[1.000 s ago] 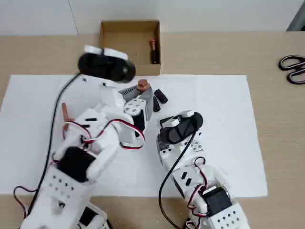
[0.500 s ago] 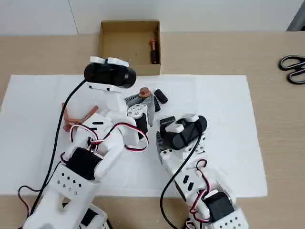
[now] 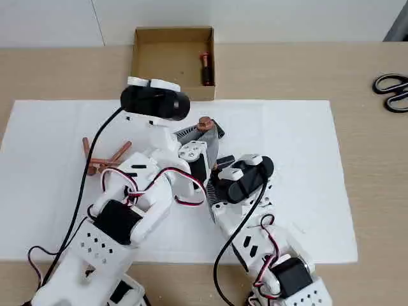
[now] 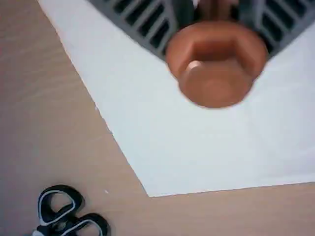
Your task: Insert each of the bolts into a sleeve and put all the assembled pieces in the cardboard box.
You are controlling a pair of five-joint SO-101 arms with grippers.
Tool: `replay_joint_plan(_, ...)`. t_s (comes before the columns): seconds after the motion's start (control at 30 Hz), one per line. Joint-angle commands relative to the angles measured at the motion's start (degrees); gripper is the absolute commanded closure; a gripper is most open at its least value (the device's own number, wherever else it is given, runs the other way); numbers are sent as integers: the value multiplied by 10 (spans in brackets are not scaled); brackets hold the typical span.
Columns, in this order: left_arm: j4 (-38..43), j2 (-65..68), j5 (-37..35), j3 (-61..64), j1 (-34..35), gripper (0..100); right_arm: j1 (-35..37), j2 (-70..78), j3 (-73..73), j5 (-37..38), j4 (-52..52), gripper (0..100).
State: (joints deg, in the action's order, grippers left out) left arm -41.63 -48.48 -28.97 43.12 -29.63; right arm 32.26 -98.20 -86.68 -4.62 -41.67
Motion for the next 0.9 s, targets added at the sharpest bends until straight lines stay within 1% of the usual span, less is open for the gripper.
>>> replay_joint_plan(0.0,18,-17,-2,7,-3,994,5,-10,4,-7,13,995)
replay_joint_plan(0.87,38,-17,0,33,-11,994,6,-13,4,-7,14,995)
